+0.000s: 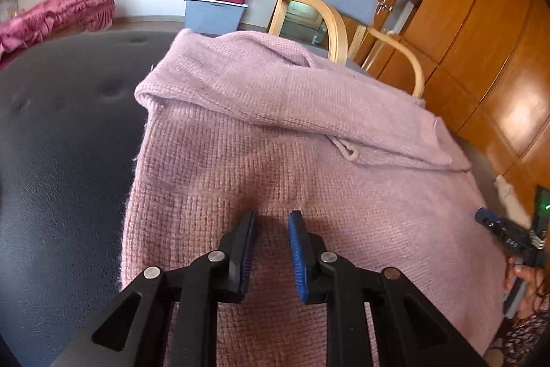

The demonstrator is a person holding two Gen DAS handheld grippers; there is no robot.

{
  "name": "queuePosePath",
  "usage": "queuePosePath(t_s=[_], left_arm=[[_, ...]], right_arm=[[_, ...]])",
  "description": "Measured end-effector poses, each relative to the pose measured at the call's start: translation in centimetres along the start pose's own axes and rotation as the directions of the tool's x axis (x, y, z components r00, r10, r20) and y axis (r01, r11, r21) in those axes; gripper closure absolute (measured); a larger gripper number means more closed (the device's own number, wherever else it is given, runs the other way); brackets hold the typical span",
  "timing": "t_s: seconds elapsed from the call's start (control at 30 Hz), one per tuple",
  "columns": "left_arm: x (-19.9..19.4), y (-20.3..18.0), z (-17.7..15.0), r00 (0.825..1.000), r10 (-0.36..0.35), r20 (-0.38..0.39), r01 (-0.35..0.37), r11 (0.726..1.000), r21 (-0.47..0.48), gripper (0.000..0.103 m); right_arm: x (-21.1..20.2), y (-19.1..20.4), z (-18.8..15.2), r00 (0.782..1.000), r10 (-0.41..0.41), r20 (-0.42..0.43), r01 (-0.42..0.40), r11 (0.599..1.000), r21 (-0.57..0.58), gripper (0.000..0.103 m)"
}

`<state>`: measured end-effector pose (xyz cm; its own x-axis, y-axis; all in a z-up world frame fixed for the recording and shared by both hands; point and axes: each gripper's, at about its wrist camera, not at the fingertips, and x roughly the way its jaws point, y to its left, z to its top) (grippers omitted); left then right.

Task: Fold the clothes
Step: 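Release the folded layer with the right gripper and lift away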

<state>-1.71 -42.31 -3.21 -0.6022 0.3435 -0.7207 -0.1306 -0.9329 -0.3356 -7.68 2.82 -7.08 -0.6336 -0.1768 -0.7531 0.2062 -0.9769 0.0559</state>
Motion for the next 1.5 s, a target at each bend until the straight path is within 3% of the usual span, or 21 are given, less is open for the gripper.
queuePosePath(t_s=[0.13, 0.2, 0.23, 0.33, 0.4, 0.47, 0.57, 0.63, 0.67, 0.73, 0.8, 0.93, 1.03, 1.13, 1.2, 1.3, 1.43, 1.5], left_arm=[[-0.8, -1.0, 0.2, 0.998, 0.058, 0.002, -0.058, 0.998, 0.026, 0.081], [-2.2, -2.4, -0.1, 0.991, 0.124, 0.055, -0.127, 0.990, 0.058, 0.080], [-2.9, -3.1, -0.2, 0.990, 0.115, 0.079, -0.121, 0.990, 0.066, 0.079], [-3.3, -5.2, -0.5, 0.997, -0.022, 0.077, 0.017, 0.997, 0.074, 0.078], [-1.5, -6.4, -1.1, 1.000, -0.011, 0.019, 0.009, 0.992, 0.123, 0.078], [0.4, -7.2, -1.6, 0.999, 0.026, -0.039, -0.019, 0.984, 0.175, 0.078], [-0.1, -5.2, -1.5, 0.998, -0.065, -0.023, 0.067, 0.993, 0.093, 0.078], [0.0, -3.2, -1.5, 0.987, -0.160, -0.023, 0.160, 0.987, 0.000, 0.079], [0.0, -2.4, -1.5, 0.981, -0.193, -0.021, 0.192, 0.981, -0.036, 0.080], [0.1, -1.5, -1.5, 0.972, -0.236, -0.015, 0.235, 0.969, -0.083, 0.084], [-0.1, -1.8, -1.6, 0.975, -0.223, -0.012, 0.222, 0.973, -0.069, 0.084], [-0.2, -2.4, -1.6, 0.981, -0.193, -0.009, 0.192, 0.981, -0.039, 0.084], [-0.4, -2.5, -1.7, 0.982, -0.187, -0.007, 0.186, 0.982, -0.034, 0.084], [-0.5, -2.8, -1.8, 0.984, -0.177, -0.007, 0.177, 0.984, -0.025, 0.084], [-0.5, -3.0, -1.7, 0.985, -0.174, -0.007, 0.173, 0.985, -0.021, 0.084], [-0.5, -2.7, -1.8, 0.983, -0.184, -0.006, 0.184, 0.983, -0.030, 0.084], [-0.4, -2.3, -1.8, 0.981, -0.193, -0.005, 0.193, 0.981, -0.037, 0.084], [-0.4, -2.3, -1.8, 0.981, -0.193, -0.004, 0.192, 0.981, -0.036, 0.084]], right_arm=[[-0.1, 0.5, 0.0, 0.999, -0.051, -0.012, 0.051, 0.997, -0.050, 0.077], [-0.9, 1.1, 0.5, 1.000, -0.014, -0.001, 0.014, 0.999, -0.040, 0.077], [-1.6, 1.2, 0.7, 0.999, 0.036, 0.030, -0.036, 0.999, -0.009, 0.077], [-2.4, 2.1, 1.6, 0.975, 0.202, 0.089, -0.208, 0.976, 0.064, 0.077], [-0.9, 3.4, 2.8, 0.948, 0.312, 0.066, -0.316, 0.947, 0.065, 0.077], [1.4, 3.5, 3.8, 0.934, 0.358, 0.010, -0.357, 0.930, 0.083, 0.077], [4.2, 1.7, 4.3, 0.941, 0.331, -0.066, -0.323, 0.940, 0.105, 0.082], [4.0, -0.7, 4.4, 0.960, 0.276, -0.050, -0.268, 0.955, 0.125, 0.079], [3.9, -1.9, 4.3, 0.983, 0.173, -0.052, -0.166, 0.979, 0.118, 0.093], [3.6, -4.9, 3.8, 0.984, 0.179, -0.007, -0.175, 0.967, 0.184, 0.097], [3.3, -7.6, 3.1, 0.981, 0.192, 0.027, -0.191, 0.938, 0.290, 0.097], [2.4, -8.1, 3.0, 0.994, 0.107, 0.038, -0.113, 0.945, 0.307, 0.097], [0.2, -4.9, 3.3, 0.999, -0.010, 0.041, 0.002, 0.979, 0.205, 0.089], [-2.8, -0.5, 2.3, 0.992, 0.049, 0.116, -0.055, 0.997, 0.052, 0.083], [-2.9, 3.0, 1.2, 0.988, 0.130, 0.087, -0.124, 0.990, -0.066, 0.078], [-1.2, 5.5, -1.1, 0.992, 0.124, -0.026, -0.126, 0.978, -0.167, 0.078], [-2.0, 2.2, -2.9, 0.997, 0.078, 0.007, -0.077, 0.993, -0.089, 0.060], [-2.9, 0.1, -3.8, 0.999, -0.006, 0.037, 0.008, 0.999, -0.049, 0.066]])
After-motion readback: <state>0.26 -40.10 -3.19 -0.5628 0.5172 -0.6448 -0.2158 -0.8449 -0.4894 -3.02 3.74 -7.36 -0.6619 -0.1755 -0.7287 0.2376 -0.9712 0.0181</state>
